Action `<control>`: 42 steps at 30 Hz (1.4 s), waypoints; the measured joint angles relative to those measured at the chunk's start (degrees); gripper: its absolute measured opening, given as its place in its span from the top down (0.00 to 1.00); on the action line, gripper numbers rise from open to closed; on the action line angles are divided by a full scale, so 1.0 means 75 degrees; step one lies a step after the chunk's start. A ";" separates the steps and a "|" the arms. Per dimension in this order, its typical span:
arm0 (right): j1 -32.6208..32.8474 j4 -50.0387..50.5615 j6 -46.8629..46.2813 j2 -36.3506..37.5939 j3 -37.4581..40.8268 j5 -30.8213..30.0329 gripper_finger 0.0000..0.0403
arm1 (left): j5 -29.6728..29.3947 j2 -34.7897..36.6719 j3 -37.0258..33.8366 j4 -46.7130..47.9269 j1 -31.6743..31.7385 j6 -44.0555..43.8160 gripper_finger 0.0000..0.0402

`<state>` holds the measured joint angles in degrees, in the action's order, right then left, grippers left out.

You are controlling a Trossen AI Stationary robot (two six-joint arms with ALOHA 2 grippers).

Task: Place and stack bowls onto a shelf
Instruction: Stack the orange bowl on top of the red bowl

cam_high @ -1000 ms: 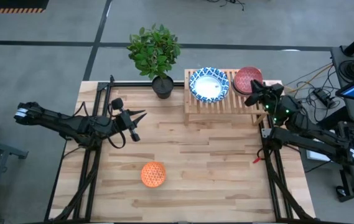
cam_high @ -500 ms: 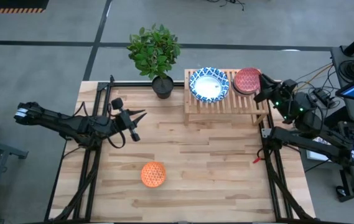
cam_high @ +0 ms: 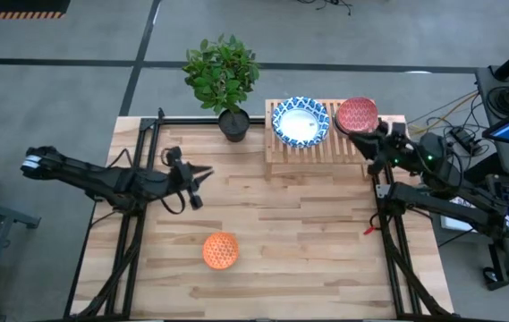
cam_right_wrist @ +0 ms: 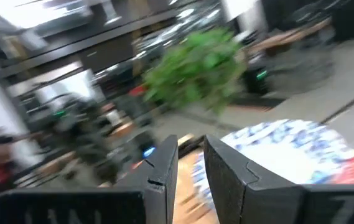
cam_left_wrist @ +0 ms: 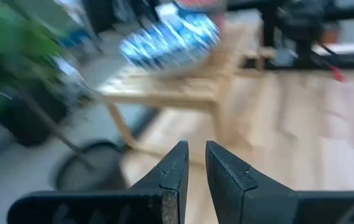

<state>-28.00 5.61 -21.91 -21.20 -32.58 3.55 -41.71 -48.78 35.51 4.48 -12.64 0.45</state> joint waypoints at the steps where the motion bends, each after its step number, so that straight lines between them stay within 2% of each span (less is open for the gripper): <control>1: 0.0023 0.0034 -0.0117 -0.0029 0.0000 0.0310 0.83 | 0.0243 -0.0074 0.0000 0.0194 -0.0003 -0.0313 0.91; 4: 0.0192 0.0112 -0.0261 -0.0133 0.0024 0.1162 0.83 | 0.1075 -0.0351 0.0000 0.0579 -0.0003 -0.1054 0.91; 6: 0.0377 0.0267 -0.0378 -0.0219 0.0038 0.1445 0.83 | 0.1709 -0.0581 0.0000 0.0684 -0.0003 -0.1453 0.91; 15: 0.1757 0.0708 -0.0400 -0.0680 0.0073 0.1585 0.83 | 0.4619 -0.1831 0.0291 0.1142 -0.0007 -0.1858 0.91; 21: 0.2712 0.0694 -0.0241 -0.0792 0.0073 0.1200 0.83 | 0.5009 -0.2930 0.0988 0.2628 -0.0014 -0.2491 0.90; 25: 0.3232 0.0669 -0.0141 -0.0800 0.0073 0.0701 0.83 | 0.5148 -0.3486 0.1392 0.3380 -0.0057 -0.2688 0.85; 36: 0.4193 0.0638 -0.0138 -0.1007 0.0073 0.0057 0.83 | 0.5311 -0.4456 0.1760 0.3523 -0.0442 -0.2935 0.52; 39: 0.4387 0.0638 -0.0138 -0.1130 0.0073 -0.0152 0.83 | 0.5562 -0.4653 0.1760 0.3475 -0.0530 -0.2941 0.48; 42: 0.4520 0.0628 -0.0142 -0.1265 0.0073 -0.0303 0.83 | 0.5776 -0.4803 0.1760 0.3414 -0.0523 -0.2961 0.48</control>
<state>5.90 10.32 -22.97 -30.69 -32.03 1.28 1.61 -84.81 48.71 30.09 -16.56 -21.76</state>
